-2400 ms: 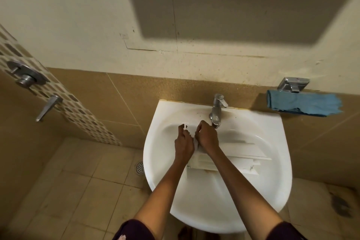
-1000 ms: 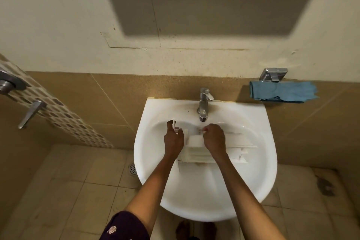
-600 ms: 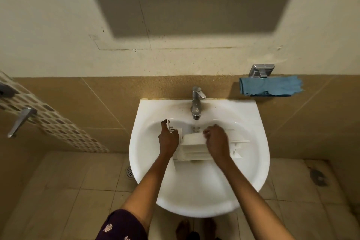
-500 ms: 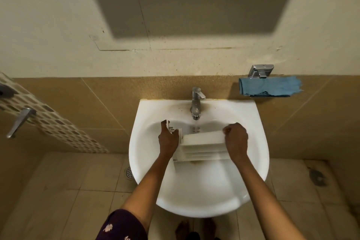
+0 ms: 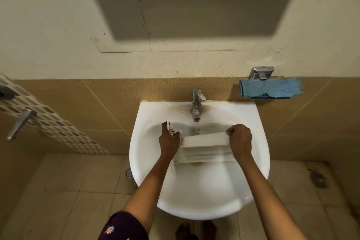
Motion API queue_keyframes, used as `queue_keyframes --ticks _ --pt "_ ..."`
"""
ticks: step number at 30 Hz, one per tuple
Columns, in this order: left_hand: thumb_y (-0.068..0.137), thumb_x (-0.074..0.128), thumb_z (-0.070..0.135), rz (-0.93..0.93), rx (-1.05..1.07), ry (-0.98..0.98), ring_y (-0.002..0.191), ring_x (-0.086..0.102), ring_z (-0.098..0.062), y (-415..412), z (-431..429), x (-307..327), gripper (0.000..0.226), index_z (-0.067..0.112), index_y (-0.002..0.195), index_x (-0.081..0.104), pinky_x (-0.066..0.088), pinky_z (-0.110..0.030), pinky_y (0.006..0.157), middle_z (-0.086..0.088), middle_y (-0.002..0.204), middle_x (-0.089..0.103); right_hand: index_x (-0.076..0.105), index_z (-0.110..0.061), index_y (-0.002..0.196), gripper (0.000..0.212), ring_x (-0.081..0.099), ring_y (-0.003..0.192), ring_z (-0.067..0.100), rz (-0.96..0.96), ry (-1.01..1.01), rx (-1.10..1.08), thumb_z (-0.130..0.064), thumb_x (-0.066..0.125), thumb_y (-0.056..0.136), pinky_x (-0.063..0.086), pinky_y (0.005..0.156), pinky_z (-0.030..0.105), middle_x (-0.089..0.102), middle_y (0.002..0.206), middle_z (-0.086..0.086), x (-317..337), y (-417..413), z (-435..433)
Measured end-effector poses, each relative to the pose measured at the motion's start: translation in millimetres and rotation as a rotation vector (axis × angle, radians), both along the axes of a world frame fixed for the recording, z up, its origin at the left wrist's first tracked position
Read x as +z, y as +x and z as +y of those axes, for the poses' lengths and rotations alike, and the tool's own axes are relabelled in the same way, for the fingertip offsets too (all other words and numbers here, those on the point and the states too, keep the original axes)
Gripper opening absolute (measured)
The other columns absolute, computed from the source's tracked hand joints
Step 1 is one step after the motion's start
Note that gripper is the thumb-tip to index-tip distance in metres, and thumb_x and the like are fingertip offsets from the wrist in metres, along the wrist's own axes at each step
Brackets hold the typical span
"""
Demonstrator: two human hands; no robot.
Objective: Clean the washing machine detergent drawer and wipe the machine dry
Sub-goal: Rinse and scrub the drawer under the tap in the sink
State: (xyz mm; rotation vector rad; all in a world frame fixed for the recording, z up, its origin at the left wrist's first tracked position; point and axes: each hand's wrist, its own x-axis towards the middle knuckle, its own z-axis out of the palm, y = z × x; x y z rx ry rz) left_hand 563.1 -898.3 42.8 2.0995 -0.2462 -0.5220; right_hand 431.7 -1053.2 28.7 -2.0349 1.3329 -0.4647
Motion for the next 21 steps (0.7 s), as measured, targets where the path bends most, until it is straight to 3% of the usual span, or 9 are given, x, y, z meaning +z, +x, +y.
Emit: queue_keyframes --ticks 3,7,10,12,15,17,19,21 --pt "0.090 0.057 0.010 0.001 0.005 0.003 0.104 0.059 -0.035 0 0 0 0.046 0.009 0.132 0.038 0.043 -0.028 0.082 -0.019 0.112 0.063 0.066 0.009 0.087 0.021 0.060 0.093 0.036 0.012 -0.024 0.006 0.016 0.046 0.081 0.039 0.076 0.026 0.064 0.095 0.024 3 6 9" --pt "0.090 0.057 0.009 -0.004 0.001 -0.004 0.105 0.059 -0.035 -1 -1 1 0.047 0.009 0.133 0.038 0.044 -0.030 0.085 -0.019 0.113 0.063 0.066 0.005 0.080 0.024 0.061 0.087 0.029 -0.080 -0.021 0.137 0.019 0.047 0.074 0.033 0.069 0.016 0.065 0.087 0.018 -8 21 47" --pt "0.090 0.056 0.009 -0.010 -0.001 0.001 0.106 0.059 -0.035 0 0 0 0.048 0.009 0.134 0.037 0.044 -0.031 0.085 -0.019 0.115 0.062 0.067 0.004 0.076 0.023 0.062 0.086 0.028 -0.123 0.021 0.045 0.017 0.048 0.077 0.030 0.065 0.010 0.067 0.085 0.017 -5 11 29" --pt "0.090 0.056 0.009 -0.013 0.001 0.002 0.106 0.059 -0.035 0 0 0 0.048 0.009 0.134 0.037 0.044 -0.031 0.085 -0.019 0.115 0.062 0.068 0.005 0.079 0.024 0.062 0.088 0.031 -0.075 0.043 -0.061 0.015 0.046 0.080 0.033 0.067 0.014 0.068 0.089 0.018 -1 -2 8" --pt "0.090 0.057 0.009 -0.012 0.004 -0.005 0.106 0.059 -0.035 0 0 0 0.048 0.009 0.134 0.038 0.044 -0.030 0.085 -0.020 0.114 0.063 0.068 0.009 0.087 0.023 0.062 0.091 0.034 0.054 -0.027 -0.056 0.012 0.045 0.084 0.042 0.073 0.028 0.067 0.094 0.021 3 -6 -2" --pt "0.090 0.056 0.008 -0.013 0.001 -0.006 0.106 0.059 -0.035 0 0 -1 0.047 0.009 0.133 0.038 0.044 -0.030 0.085 -0.019 0.114 0.063 0.067 0.009 0.078 0.024 0.064 0.083 0.037 -0.015 -0.118 0.013 0.014 0.044 0.078 0.043 0.073 0.030 0.066 0.085 0.023 5 4 18" --pt "0.090 0.056 0.008 -0.013 0.000 -0.009 0.106 0.059 -0.035 0 -1 0 0.047 0.009 0.133 0.037 0.044 -0.031 0.086 -0.019 0.115 0.062 0.068 0.005 0.072 0.022 0.065 0.077 0.034 -0.049 -0.177 0.137 0.013 0.048 0.071 0.038 0.069 0.022 0.066 0.078 0.020 -4 19 44" --pt "0.090 0.056 0.008 -0.010 0.001 -0.007 0.108 0.058 -0.035 0 0 0 0.049 0.009 0.135 0.037 0.045 -0.032 0.089 -0.019 0.116 0.062 0.070 0.004 0.079 0.020 0.062 0.087 0.028 -0.017 -0.075 0.253 0.013 0.052 0.078 0.033 0.071 0.016 0.067 0.087 0.017 -6 27 59"
